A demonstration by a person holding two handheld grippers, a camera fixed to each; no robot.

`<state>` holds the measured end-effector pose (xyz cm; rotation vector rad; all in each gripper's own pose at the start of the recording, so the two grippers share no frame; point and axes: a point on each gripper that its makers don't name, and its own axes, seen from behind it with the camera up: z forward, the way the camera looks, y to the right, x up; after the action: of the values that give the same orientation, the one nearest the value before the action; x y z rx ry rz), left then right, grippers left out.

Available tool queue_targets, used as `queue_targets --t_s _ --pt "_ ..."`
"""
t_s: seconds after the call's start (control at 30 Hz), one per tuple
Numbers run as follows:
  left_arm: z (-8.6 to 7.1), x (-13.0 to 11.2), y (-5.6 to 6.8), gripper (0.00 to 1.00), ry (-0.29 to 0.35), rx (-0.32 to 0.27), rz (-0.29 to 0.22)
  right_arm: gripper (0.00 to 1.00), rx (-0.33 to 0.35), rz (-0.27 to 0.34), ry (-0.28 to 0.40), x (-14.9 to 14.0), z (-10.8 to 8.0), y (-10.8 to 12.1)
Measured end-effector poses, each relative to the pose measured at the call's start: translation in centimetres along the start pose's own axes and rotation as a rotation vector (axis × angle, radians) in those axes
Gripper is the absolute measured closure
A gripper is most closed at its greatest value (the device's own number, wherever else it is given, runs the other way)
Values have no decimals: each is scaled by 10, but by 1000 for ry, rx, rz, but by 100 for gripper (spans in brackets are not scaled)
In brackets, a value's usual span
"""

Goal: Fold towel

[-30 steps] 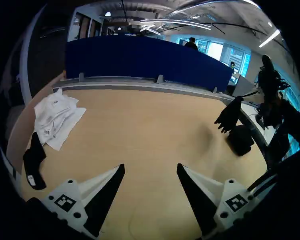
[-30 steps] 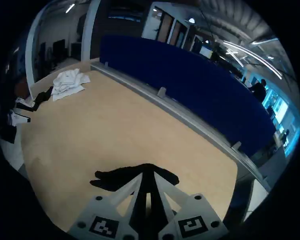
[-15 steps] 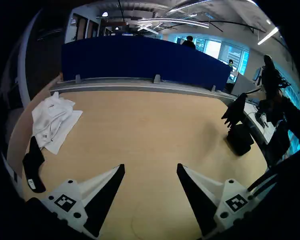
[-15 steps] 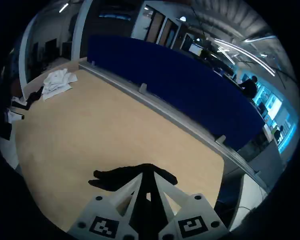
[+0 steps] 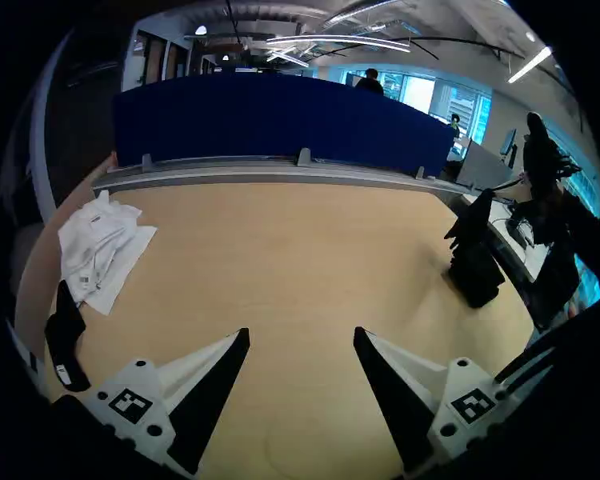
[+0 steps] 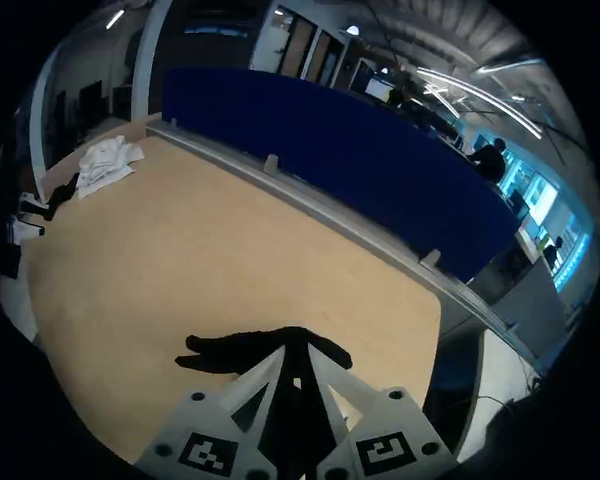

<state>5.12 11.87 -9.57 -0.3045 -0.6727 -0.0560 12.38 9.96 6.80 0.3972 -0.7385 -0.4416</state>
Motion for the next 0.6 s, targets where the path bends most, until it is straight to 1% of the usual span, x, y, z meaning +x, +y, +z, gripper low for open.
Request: queue_targets --t_s 0.27,0.6 --pt "-1 0 6 3 -3 -11 10 95 -16 27 -23 -28 -11 6" --pt "-2 -4 11 3 -10 -22 22 95 -38 59 -65 -69 -26 12"
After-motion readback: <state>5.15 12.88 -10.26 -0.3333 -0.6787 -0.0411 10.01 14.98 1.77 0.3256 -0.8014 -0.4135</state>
